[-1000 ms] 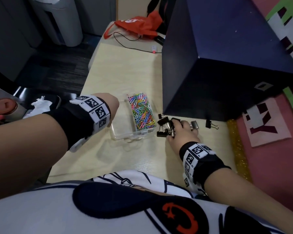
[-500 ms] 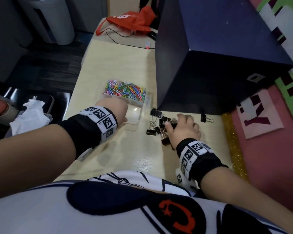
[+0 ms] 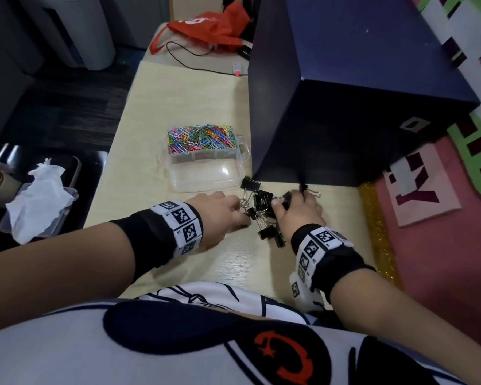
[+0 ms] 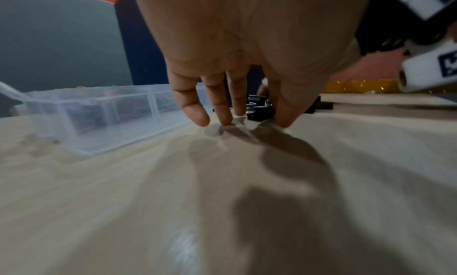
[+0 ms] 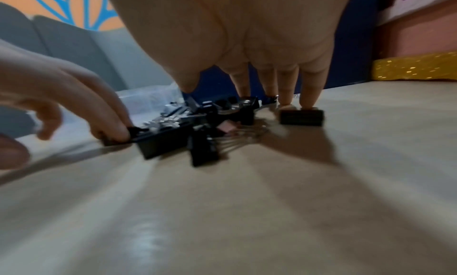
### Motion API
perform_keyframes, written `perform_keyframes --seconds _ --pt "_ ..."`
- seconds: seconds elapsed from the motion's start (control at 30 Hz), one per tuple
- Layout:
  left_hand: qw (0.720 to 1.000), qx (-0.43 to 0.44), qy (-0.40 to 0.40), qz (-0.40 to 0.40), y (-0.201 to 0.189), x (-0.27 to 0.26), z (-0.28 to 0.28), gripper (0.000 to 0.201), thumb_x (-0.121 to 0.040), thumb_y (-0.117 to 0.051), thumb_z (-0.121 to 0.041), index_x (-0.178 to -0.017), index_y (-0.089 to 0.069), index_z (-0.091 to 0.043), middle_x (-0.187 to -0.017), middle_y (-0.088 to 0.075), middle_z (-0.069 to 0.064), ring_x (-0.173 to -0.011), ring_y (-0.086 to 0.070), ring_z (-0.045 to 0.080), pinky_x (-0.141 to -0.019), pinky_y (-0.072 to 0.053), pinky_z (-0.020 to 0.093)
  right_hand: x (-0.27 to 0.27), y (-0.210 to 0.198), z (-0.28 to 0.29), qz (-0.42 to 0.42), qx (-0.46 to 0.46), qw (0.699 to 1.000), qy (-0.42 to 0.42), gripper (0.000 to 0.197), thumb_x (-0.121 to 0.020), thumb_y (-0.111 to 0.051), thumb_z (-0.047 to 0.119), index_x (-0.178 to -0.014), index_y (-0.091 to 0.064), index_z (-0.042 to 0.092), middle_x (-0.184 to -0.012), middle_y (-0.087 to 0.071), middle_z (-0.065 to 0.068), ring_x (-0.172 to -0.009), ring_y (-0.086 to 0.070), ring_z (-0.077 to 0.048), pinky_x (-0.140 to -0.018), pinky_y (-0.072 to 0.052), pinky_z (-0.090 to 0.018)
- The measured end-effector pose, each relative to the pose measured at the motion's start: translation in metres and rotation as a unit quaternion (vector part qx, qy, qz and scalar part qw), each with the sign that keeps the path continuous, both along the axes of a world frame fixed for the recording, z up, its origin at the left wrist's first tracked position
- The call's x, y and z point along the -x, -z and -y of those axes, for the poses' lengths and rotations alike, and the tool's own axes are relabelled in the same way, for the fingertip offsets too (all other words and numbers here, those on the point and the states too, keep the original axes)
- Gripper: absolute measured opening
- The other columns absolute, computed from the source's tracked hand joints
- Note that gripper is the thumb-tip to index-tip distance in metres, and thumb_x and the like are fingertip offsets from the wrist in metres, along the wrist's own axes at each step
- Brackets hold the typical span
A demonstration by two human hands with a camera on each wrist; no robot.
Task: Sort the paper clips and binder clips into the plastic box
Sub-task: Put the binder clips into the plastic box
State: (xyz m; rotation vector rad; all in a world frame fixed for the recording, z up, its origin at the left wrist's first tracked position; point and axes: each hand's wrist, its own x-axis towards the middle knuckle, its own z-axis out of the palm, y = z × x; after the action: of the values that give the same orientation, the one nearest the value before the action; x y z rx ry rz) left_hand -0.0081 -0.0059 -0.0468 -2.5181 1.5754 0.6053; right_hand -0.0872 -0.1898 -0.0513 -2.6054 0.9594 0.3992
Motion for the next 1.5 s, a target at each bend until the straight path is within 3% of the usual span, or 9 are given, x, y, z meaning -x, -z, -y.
perform_keyframes --seconds 0.13,0.3,0.53,0.7,0.83,1.0,1.2,1.33,1.5 --pt "0.999 -0.023 0.007 0.025 -0.001 0.002 0.002 0.033 -0.092 -0.047 -0.027 -0.125 -0.046 -0.034 -0.123 -0.043 0.002 -0.107 -0.044 0.025 -0.079 -0.047 0.039 0.002 -0.002 -0.017 -0.007 -0.021 0.997 -0.073 0.074 -0.079 -0.054 0.065 -0.139 -0.032 0.027 -0.151 -0.022 -0.002 -0.132 -0.027 -0.028 -0.102 -0.039 -0.045" --pt "0.998 -0.039 -0.025 0.049 -0.008 -0.001 0.003 0.03 -0.092 -0.046 -0.032 -0.119 -0.051 -0.022 -0.114 -0.051 0.003 -0.105 -0.05 0.026 -0.074 -0.041 0.035 0.004 0.002 -0.028 -0.008 -0.014 0.99 -0.143 0.059 -0.081 -0.065 0.043 -0.132 -0.041 0.027 -0.146 -0.021 -0.003 -0.128 -0.028 -0.028 -0.1 -0.041 -0.04" --pt "0.998 -0.019 -0.05 0.019 -0.004 0.001 0.003 0.041 -0.091 -0.048 -0.026 -0.131 -0.039 -0.028 -0.118 -0.048 0.005 -0.102 -0.052 0.028 -0.076 -0.045 0.038 0.006 0.005 -0.021 0.061 -0.049 0.989 -0.129 0.035 -0.085 -0.062 0.023 -0.118 -0.054 0.018 -0.128 -0.033 0.0 -0.108 -0.05 -0.021 -0.093 -0.047 -0.033" --pt "0.996 -0.035 -0.086 -0.006 -0.005 -0.003 -0.002 0.027 -0.091 -0.049 -0.026 -0.117 -0.052 -0.021 -0.116 -0.047 0.007 -0.097 -0.053 0.028 -0.074 -0.047 0.036 0.005 0.002 -0.017 0.07 -0.056 0.991 -0.102 0.032 -0.085 -0.062 0.022 -0.116 -0.053 0.018 -0.122 -0.036 0.0 -0.088 -0.058 -0.02 -0.083 -0.052 -0.03" --pt "0.993 -0.038 -0.108 -0.02 -0.005 -0.007 -0.006 0.019 -0.084 -0.053 -0.017 -0.103 -0.055 -0.018 -0.109 -0.047 0.005 -0.084 -0.051 0.024 -0.075 -0.053 0.041 0.002 -0.001 -0.017 0.091 -0.069 0.99 -0.081 0.032 -0.083 -0.063 0.02 -0.114 -0.054 0.018 -0.121 -0.039 -0.001 -0.094 -0.058 -0.02 -0.087 -0.051 -0.031" --pt "0.993 0.059 -0.103 -0.005 -0.014 -0.014 -0.007 0.029 -0.081 -0.057 -0.028 -0.107 -0.053 -0.016 -0.108 -0.049 0.006 -0.086 -0.054 0.026 -0.076 -0.05 0.04 0.001 -0.002 -0.018 0.123 -0.082 0.987 -0.067 0.03 -0.082 -0.063 0.017 -0.111 -0.056 0.02 -0.12 -0.044 0.0 -0.097 -0.057 -0.019 -0.089 -0.049 -0.032" --pt "0.959 0.225 -0.168 0.046 -0.028 -0.046 -0.016 0.025 -0.078 -0.059 -0.014 -0.102 -0.058 -0.01 -0.105 -0.053 0.011 -0.088 -0.055 0.032 -0.074 -0.05 0.041 0.0 -0.003 -0.017 0.136 -0.09 0.984 -0.066 0.026 -0.088 -0.058 0.019 -0.114 -0.055 0.019 -0.123 -0.045 0.0 -0.095 -0.056 -0.017 -0.088 -0.047 -0.027" --pt "0.959 0.143 -0.228 0.084 -0.028 -0.057 -0.027 0.029 -0.085 -0.055 -0.025 -0.113 -0.056 -0.018 -0.12 -0.049 0.008 -0.104 -0.05 0.033 -0.08 -0.046 0.041 0.0 -0.005 -0.016 0.143 -0.095 0.983 -0.064 0.022 -0.088 -0.062 0.027 -0.107 -0.056 0.018 -0.116 -0.048 0.0 -0.088 -0.051 -0.013 -0.081 -0.042 -0.022" --pt "0.976 0.028 -0.177 0.126 -0.016 -0.049 -0.034 0.029 -0.093 -0.044 -0.035 -0.117 -0.059 -0.029 -0.119 -0.057 -0.004 -0.117 -0.045 0.023 -0.088 -0.04 0.039 -0.005 -0.01 -0.018 0.145 -0.096 0.982 -0.069 0.022 -0.084 -0.068 0.036 -0.092 -0.056 0.02 -0.107 -0.05 0.003 -0.083 -0.048 -0.01 -0.075 -0.035 -0.019"
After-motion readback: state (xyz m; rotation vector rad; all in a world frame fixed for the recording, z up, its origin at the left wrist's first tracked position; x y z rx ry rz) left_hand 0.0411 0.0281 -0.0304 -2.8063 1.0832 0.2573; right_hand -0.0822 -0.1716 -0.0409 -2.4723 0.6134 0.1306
